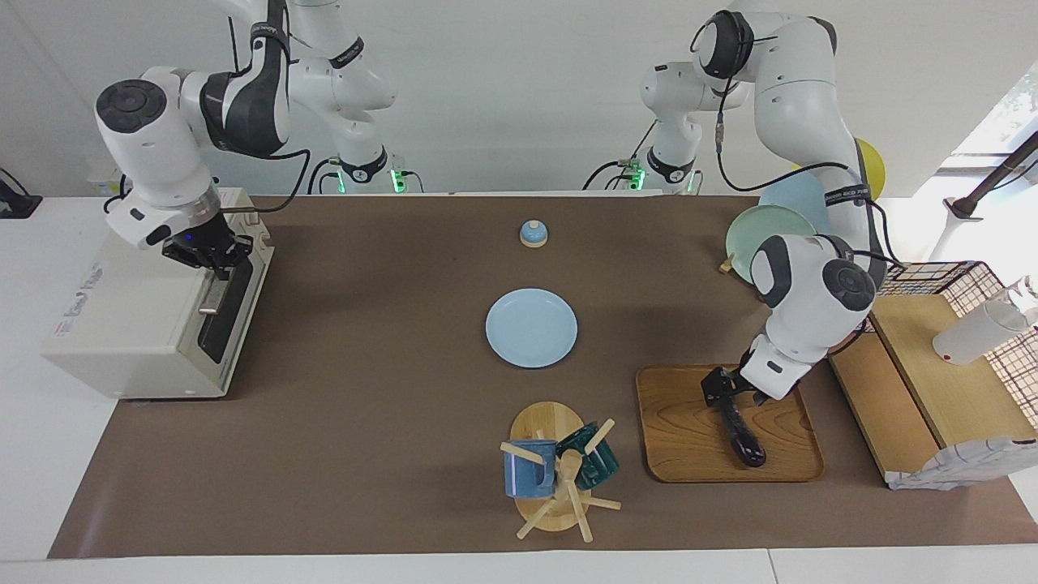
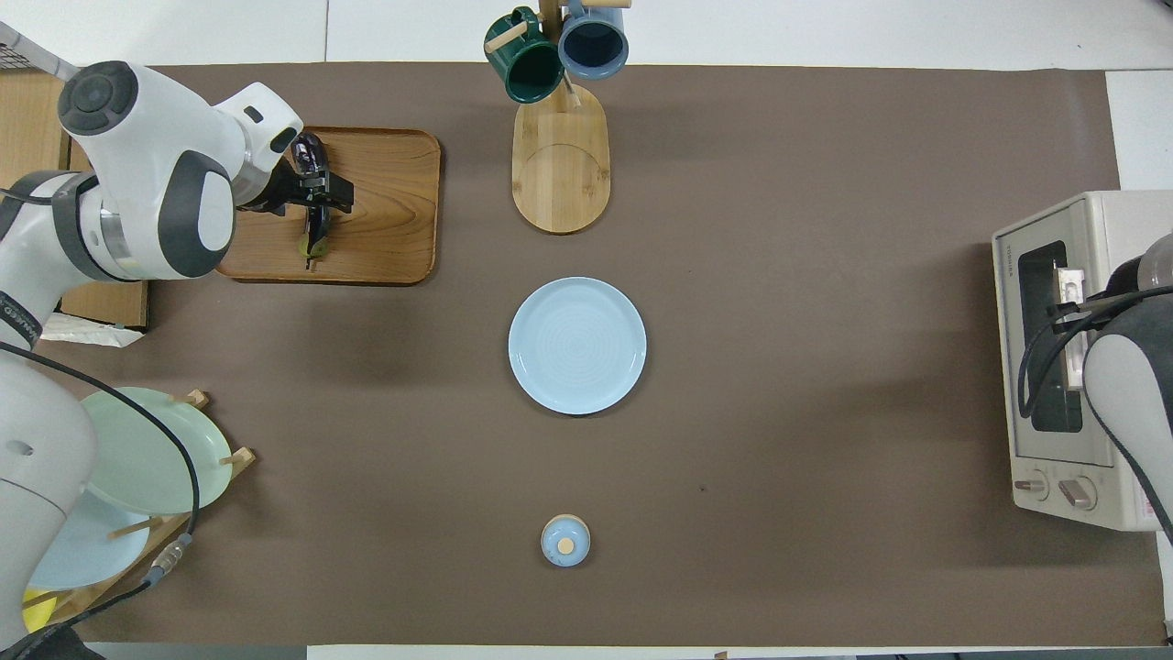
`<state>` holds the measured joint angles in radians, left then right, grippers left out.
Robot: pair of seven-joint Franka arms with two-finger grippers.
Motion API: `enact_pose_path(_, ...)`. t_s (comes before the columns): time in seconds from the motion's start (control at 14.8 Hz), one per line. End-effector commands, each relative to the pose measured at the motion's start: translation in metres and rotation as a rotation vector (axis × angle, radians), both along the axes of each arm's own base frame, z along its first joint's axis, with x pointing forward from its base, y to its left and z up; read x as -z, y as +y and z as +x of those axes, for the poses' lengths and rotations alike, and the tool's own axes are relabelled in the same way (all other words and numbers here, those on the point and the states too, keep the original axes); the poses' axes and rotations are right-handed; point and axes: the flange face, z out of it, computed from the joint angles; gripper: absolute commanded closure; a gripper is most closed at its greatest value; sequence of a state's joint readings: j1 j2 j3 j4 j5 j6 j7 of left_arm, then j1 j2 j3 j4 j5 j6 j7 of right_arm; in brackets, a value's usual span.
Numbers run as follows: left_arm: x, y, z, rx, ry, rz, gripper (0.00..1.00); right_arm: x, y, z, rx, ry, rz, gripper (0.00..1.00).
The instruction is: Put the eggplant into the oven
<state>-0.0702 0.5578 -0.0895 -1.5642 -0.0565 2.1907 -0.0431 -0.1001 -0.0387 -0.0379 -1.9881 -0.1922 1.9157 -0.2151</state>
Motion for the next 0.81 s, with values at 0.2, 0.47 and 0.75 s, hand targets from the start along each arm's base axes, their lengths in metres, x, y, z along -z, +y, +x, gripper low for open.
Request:
enact_pose_path(0.2, 0.014, 0.008, -0.007, 0.074, -0.032, 0.049, 0.00, 0.025, -0.008, -0.008, 0.007, -0.017, -0.014, 1.00)
enact_pose_path(0.47, 0.028, 0.008, -0.016, 0.076, -0.032, 0.050, 0.08, 0.043, -0.001, -0.012, 0.002, -0.013, -0.007, 1.00)
enact_pose_path(0.75, 0.018, 0.010, -0.011, 0.072, -0.021, 0.049, 0.33, 0.062, 0.021, -0.005, -0.011, -0.037, 0.023, 1.00)
